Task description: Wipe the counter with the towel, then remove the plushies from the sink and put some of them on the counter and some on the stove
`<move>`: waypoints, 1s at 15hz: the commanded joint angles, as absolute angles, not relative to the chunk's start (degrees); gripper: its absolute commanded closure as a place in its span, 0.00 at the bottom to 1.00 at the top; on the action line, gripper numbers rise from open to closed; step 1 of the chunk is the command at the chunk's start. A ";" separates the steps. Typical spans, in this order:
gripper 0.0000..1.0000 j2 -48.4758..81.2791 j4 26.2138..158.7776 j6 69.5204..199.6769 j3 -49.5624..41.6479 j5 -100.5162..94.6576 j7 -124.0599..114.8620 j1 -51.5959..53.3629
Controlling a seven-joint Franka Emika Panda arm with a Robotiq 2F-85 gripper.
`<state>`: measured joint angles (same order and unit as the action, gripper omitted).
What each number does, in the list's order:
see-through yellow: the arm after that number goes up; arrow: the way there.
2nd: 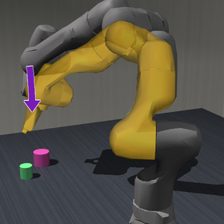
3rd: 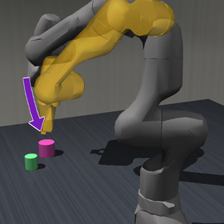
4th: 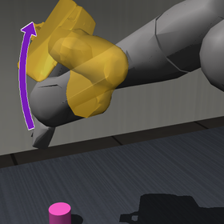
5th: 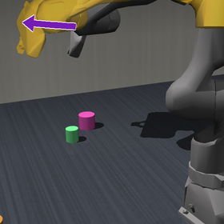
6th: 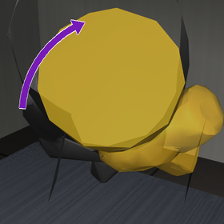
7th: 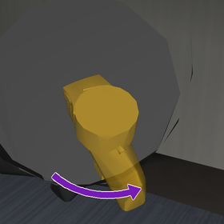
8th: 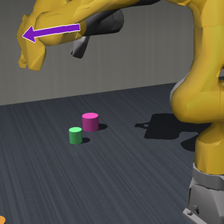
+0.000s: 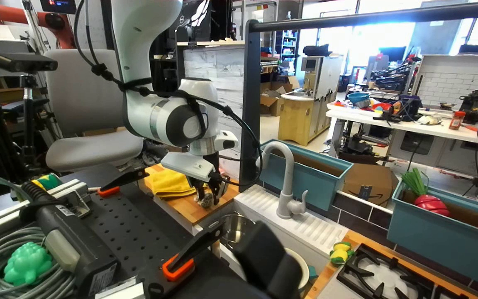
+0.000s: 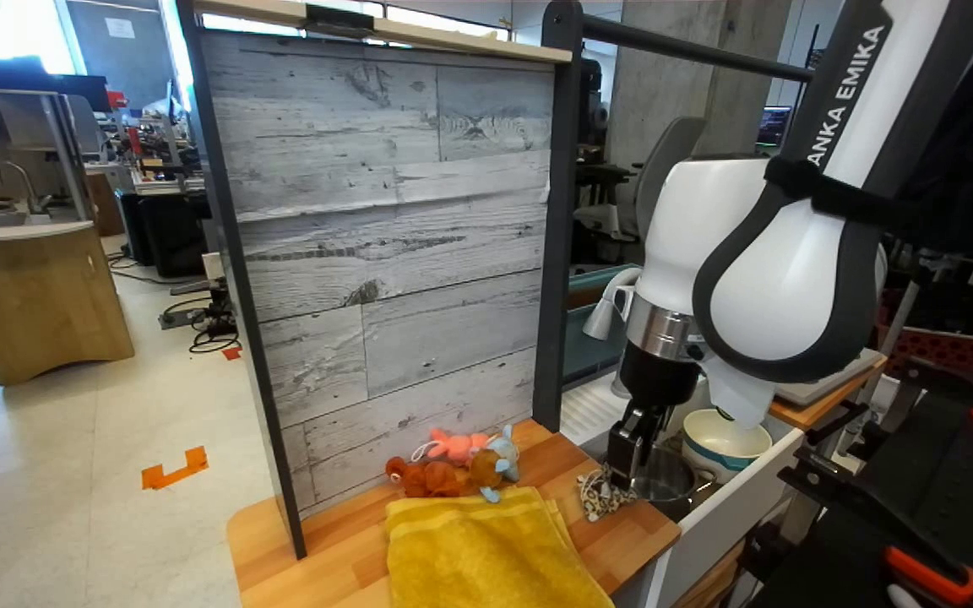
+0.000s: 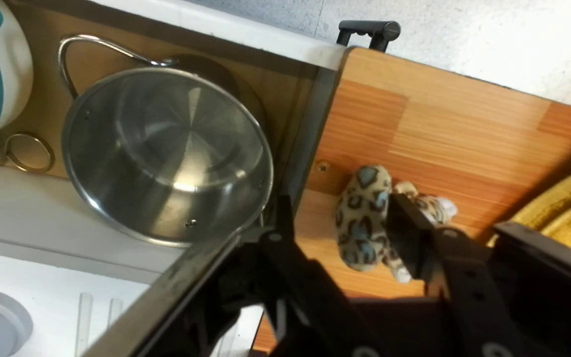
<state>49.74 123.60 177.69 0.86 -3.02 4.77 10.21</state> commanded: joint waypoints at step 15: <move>0.76 54.87 120.21 181.08 6.13 -4.45 6.86 5.41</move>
<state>53.12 121.31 179.64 5.56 -3.02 6.46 5.98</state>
